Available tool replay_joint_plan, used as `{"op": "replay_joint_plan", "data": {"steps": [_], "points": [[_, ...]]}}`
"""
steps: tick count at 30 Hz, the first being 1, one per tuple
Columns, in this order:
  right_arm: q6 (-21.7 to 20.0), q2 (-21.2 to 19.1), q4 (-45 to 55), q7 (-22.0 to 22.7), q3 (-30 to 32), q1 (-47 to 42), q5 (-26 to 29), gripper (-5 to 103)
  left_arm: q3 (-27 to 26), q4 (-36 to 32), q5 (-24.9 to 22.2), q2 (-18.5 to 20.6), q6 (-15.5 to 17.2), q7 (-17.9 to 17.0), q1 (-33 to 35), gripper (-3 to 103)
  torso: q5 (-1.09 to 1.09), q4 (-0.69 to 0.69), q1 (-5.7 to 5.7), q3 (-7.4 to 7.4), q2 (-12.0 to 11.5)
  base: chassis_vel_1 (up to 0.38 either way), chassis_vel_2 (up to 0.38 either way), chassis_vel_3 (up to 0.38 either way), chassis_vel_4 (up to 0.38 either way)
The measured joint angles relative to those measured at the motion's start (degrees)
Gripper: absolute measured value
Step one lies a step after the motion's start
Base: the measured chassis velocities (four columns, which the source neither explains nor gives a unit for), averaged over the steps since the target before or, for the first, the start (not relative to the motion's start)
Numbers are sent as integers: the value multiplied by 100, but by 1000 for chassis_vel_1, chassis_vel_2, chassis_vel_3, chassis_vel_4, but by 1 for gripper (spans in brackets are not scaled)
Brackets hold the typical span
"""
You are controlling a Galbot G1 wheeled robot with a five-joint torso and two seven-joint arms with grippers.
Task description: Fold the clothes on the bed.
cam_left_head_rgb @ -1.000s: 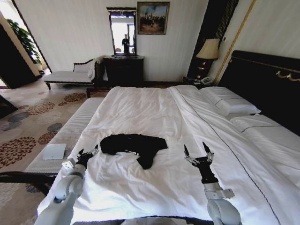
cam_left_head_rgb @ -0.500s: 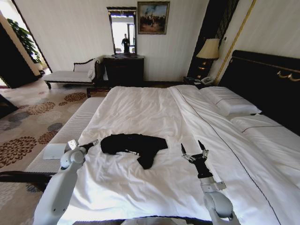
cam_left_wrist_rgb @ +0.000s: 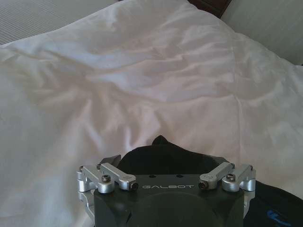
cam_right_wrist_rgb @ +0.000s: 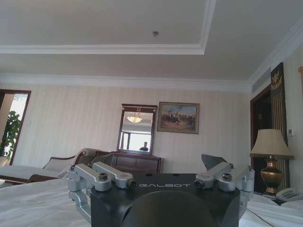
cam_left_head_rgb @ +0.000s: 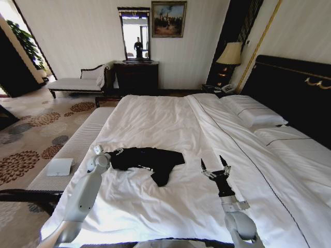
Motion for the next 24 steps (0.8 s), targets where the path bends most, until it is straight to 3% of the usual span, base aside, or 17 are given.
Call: {"op": "replay_joint_plan", "data": {"steps": [3,5,9,11,12,16,18,21,24], "points": [[1,14,9,-4,-2,-12,-23,100,-11,36,-6,-33,-24,-6,46,88,-1,2,0,0,0,0,0,0,0],[2,21,9,-5,-5,-16,-31,100,-17,62,-6,-48,-41,-7,48,88,-1,2,-1,0,0,0,0,0,0],[17,42,9,-10,-11,-18,-89,100,-54,100,-9,-102,-74,-34,51,68,-1,1,-1,0,0,0,0,0,0],[19,43,9,-10,-10,-18,-93,100,-63,93,-14,-105,-74,-38,56,68,-1,0,0,0,0,0,0,0,0],[20,43,6,-10,-11,-16,-96,100,-72,76,-23,-106,-74,-41,69,57,-1,0,0,0,0,0,0,0,0],[24,26,-48,-1,-13,15,-96,100,-105,23,-29,-107,-75,-41,128,45,-1,1,-1,0,0,0,0,0,0],[26,6,-101,22,-22,43,-83,100,-132,-26,-29,-106,-75,-41,179,34,-1,1,-1,0,0,0,0,0,0],[26,-31,-167,83,-56,88,-27,100,-163,-102,-29,-92,-75,-34,242,29,-1,0,-1,0,0,0,0,0,0],[-92,-142,-253,302,-201,181,254,100,-206,-243,-15,-28,-87,6,356,13,-1,0,0,0,0,0,0,0,0]]}}
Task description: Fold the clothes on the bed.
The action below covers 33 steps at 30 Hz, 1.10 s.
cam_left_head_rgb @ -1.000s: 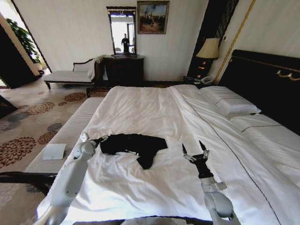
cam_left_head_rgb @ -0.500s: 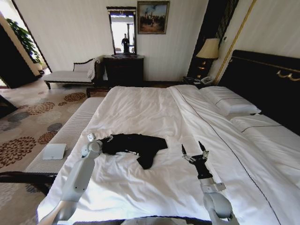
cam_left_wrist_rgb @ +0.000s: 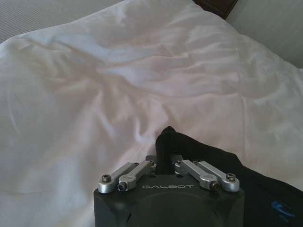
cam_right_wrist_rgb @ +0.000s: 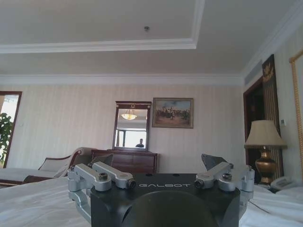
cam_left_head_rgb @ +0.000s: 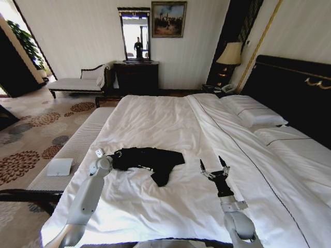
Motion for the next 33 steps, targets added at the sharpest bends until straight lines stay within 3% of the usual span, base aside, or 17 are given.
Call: {"op": "replay_joint_plan", "data": {"steps": [3,5,6,10,11,14,15,17,22,30,33], "points": [[-212,-124,-45,158,-170,86,405,100,-27,-115,25,49,-12,34,99,8,0,0,0,0,0,0,0,0,0],[-551,-424,-149,227,-497,253,1065,100,-93,-303,61,123,-24,105,278,1,-1,1,-1,0,0,0,0,0,0],[-551,-424,-149,227,-497,253,1065,100,-93,-303,61,123,-24,105,278,1,-1,1,-1,0,0,0,0,0,0],[-1235,-1275,-249,517,-1267,771,2790,100,-230,-564,120,263,-187,269,585,0,-2,2,0,0,0,0,0,0,0],[-1235,-1275,-249,517,-1267,771,2790,100,-230,-564,120,263,-187,269,585,0,-2,2,0,0,0,0,0,0,0],[-1850,-1769,-269,875,-1957,1314,4263,100,-364,-714,206,346,-383,465,839,0,-1,1,0,0,0,0,0,0,0],[-1850,-1769,-269,875,-1957,1314,4263,100,-364,-714,206,346,-383,465,839,0,-1,1,0,0,0,0,0,0,0],[-2142,-1882,-325,1053,-2397,1705,4779,100,-474,-834,282,361,-479,600,1047,0,-1,3,0,0,0,0,0,0,0],[-2521,-1833,-594,1338,-3147,2361,5070,100,-689,-1060,484,354,-655,787,1538,0,-1,2,0,0,0,0,0,0,0],[-2944,-1594,-1200,1710,-3997,3136,5052,100,-847,-1311,669,349,-863,852,2043,0,-1,1,0,0,0,0,0,0,0],[-3151,-1426,-1385,2152,-4347,3454,4822,100,-869,-1406,718,341,-901,853,2170,0,-1,0,0,0,0,0,0,0,0]]}}
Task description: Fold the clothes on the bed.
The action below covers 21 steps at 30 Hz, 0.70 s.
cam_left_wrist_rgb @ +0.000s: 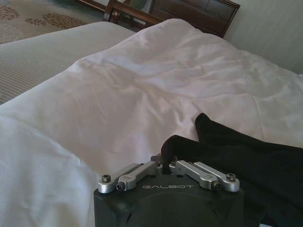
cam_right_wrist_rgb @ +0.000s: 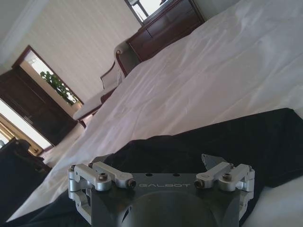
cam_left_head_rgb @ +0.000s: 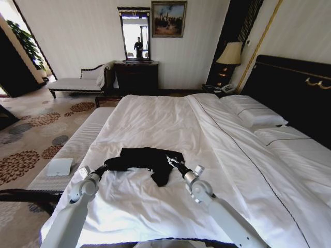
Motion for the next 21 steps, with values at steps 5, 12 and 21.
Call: {"op": "replay_joint_plan", "data": {"steps": [5,12,21], "points": [[-206,235,-343,370,-387,397,-248,100,2,-48,49,-56,-16,-1,57,0,-1,1,0,0,0,0,0,0,0],[-259,710,-1120,575,-667,1092,-631,100,19,-272,43,-140,34,-70,154,0,0,1,0,0,0,0,0,0,0],[-507,654,-1297,751,-735,1291,-745,94,18,-271,49,-164,60,-94,173,0,0,0,0,0,-1,0,0,0,0]]}}
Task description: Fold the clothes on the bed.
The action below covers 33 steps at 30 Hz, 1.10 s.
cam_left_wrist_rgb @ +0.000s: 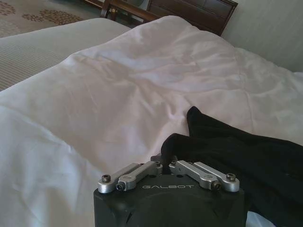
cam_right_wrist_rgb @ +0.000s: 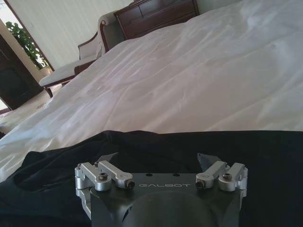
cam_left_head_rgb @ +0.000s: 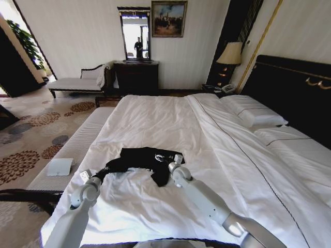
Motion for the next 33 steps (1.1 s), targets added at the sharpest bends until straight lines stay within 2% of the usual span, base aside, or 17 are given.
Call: {"op": "replay_joint_plan", "data": {"steps": [3,6,15,18,19,21,22,23,25,27,28,31,33], "points": [[-137,-67,47,74,2,-16,37,85,6,39,14,-13,0,8,-14,0,0,0,0,0,0,0,0,0,0],[-302,-111,106,193,-11,-58,78,92,18,85,24,-21,-1,10,-44,0,0,0,0,0,0,0,0,0,0],[-486,-118,249,300,-25,-155,158,87,20,172,61,-27,-16,16,-64,0,0,0,0,0,0,0,0,0,0],[-536,-172,333,297,-19,-199,251,71,10,207,109,-57,-28,19,-51,0,0,0,-1,0,0,0,0,0,0],[-536,-172,333,297,-19,-199,251,71,10,207,109,-57,-28,19,-51,0,0,0,-1,0,0,0,0,0,0],[-550,-200,369,278,4,-244,293,61,4,215,133,-72,-31,19,-48,0,0,0,0,0,0,0,0,0,0],[-552,-207,379,271,11,-262,299,61,3,216,136,-75,-31,19,-49,0,0,0,0,0,1,0,0,0,0],[-554,-232,405,232,23,-323,304,50,-3,218,146,-84,-32,18,-48,0,0,0,0,0,0,0,0,0,0],[-554,-240,413,211,25,-345,298,50,-5,218,149,-87,-32,17,-47,0,0,0,0,0,1,0,0,0,0],[-531,-267,432,111,41,-430,227,39,-16,207,156,-109,-37,10,-35,0,0,0,0,0,0,0,0,0,0],[-531,-267,432,111,41,-430,227,39,-16,207,156,-109,-37,10,-35,0,0,0,0,0,0,0,0,0,0],[-361,-265,435,-25,84,-508,129,23,-25,173,170,-133,-57,-10,-16,0,0,0,0,0,0,0,0,0,0],[-324,-263,435,-49,94,-517,112,23,-27,163,171,-135,-63,-14,-14,0,0,0,-1,0,0,0,0,0,0]]}}
